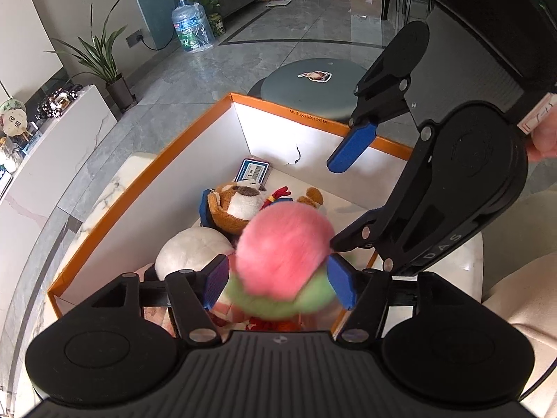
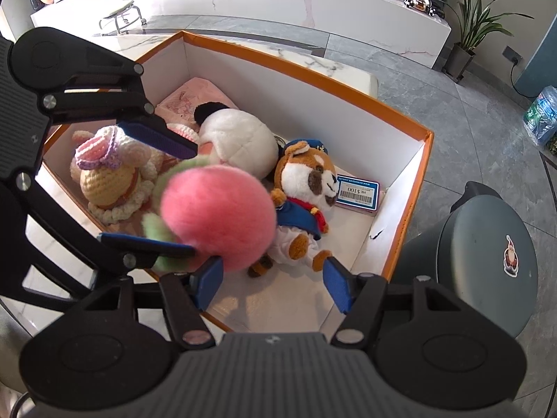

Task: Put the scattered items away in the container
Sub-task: 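Open the left tool dropping the pink ball while the right tool releases the strawberry in the box, then move both tools back from the box toward the pink wallet and card deck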

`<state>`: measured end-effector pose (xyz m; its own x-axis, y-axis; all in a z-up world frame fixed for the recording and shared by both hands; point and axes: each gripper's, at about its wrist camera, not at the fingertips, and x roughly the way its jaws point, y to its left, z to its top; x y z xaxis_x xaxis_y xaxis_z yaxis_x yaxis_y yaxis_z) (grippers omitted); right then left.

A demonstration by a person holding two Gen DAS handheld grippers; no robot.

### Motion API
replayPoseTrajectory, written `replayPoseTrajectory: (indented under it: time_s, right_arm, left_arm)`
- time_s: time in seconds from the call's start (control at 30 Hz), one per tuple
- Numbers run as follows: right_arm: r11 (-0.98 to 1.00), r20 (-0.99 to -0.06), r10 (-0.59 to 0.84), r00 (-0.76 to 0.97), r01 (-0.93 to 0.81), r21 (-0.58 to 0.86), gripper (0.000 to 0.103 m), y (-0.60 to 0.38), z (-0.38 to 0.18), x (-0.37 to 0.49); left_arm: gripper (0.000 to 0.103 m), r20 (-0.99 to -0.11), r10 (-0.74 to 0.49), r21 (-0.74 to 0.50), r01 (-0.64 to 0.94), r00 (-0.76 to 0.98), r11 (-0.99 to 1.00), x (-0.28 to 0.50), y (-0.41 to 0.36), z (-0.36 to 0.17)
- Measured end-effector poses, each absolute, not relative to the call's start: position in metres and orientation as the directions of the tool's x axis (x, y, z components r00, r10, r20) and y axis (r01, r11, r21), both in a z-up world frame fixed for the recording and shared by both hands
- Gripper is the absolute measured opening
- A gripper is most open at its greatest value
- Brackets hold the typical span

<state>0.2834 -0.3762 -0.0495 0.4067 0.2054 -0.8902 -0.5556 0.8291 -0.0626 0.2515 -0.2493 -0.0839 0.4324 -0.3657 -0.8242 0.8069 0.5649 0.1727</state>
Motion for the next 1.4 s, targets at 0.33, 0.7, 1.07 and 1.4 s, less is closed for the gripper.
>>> replayPoseTrajectory:
  time_s: [0.33, 0.7, 1.07, 1.4]
  right_arm:
    - [0.827, -0.880, 0.207, 0.427, -0.558, -0.076, 0.066, -0.365, -0.039, 0.280]
    - [0.826, -0.901, 0.194, 0.388, -0.560, -0.063, 0.027, -0.343, -0.051, 0.286]
    - [0.867, -0.920, 0.143, 0.366, -0.495, -0.062, 0.015, -0.344, -0.057, 0.284]
    - [0.849, -0.882, 0.122, 0.454, -0.508, -0.144, 0.020, -0.319, -0.014, 0.255]
  left_arm:
    - [0.073, -0.810, -0.346, 0.198, 0.776, 0.474, 0.599, 0.239, -0.224, -0.074]
    - [0.043, -0.826, -0.345, 0.146, 0.761, 0.445, 0.632, 0.235, -0.199, -0.076]
    - [0.043, -0.790, -0.372, 0.147, 0.739, 0.487, 0.657, 0.213, -0.175, -0.059]
    - [0.051, -0.748, -0.338, 0.203, 0.682, 0.572, 0.703, 0.179, -0.138, -0.032]
